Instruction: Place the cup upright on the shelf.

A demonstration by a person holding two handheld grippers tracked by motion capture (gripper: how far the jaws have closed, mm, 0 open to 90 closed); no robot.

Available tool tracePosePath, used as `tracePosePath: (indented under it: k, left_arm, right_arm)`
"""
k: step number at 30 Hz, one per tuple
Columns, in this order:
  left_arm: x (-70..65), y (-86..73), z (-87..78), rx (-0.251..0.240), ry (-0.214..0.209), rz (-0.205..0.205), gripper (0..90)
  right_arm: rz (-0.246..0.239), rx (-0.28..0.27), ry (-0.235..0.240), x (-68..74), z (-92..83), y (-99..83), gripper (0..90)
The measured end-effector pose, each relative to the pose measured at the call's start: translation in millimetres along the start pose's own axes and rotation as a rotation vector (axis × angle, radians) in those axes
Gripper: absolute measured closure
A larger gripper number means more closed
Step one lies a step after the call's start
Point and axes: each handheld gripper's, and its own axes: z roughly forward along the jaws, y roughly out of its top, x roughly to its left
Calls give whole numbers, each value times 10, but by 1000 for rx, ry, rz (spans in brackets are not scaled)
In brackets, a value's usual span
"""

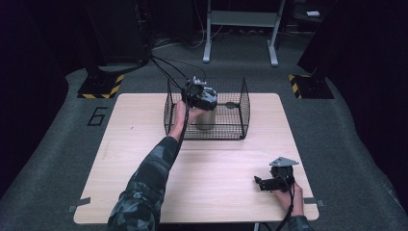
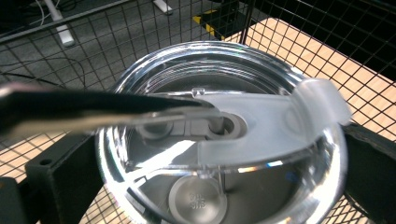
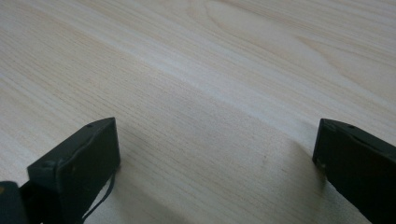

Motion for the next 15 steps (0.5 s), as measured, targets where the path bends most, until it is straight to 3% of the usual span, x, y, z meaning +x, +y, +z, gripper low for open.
tracePosePath:
  k: [5,11,15]
  left_arm:
    - [-8,17,-98,-2,8,-11,2]
    - [-35,17,-295,19,-5,12,2]
    - [-59,-24,-425,21,-6,6,2]
  right_arm:
    - [-1,0,0,-1,0,0,3]
    - [-1,-4,-2,0,4,-1,3]
    - [-1,-4,-2,0,4,-1,3]
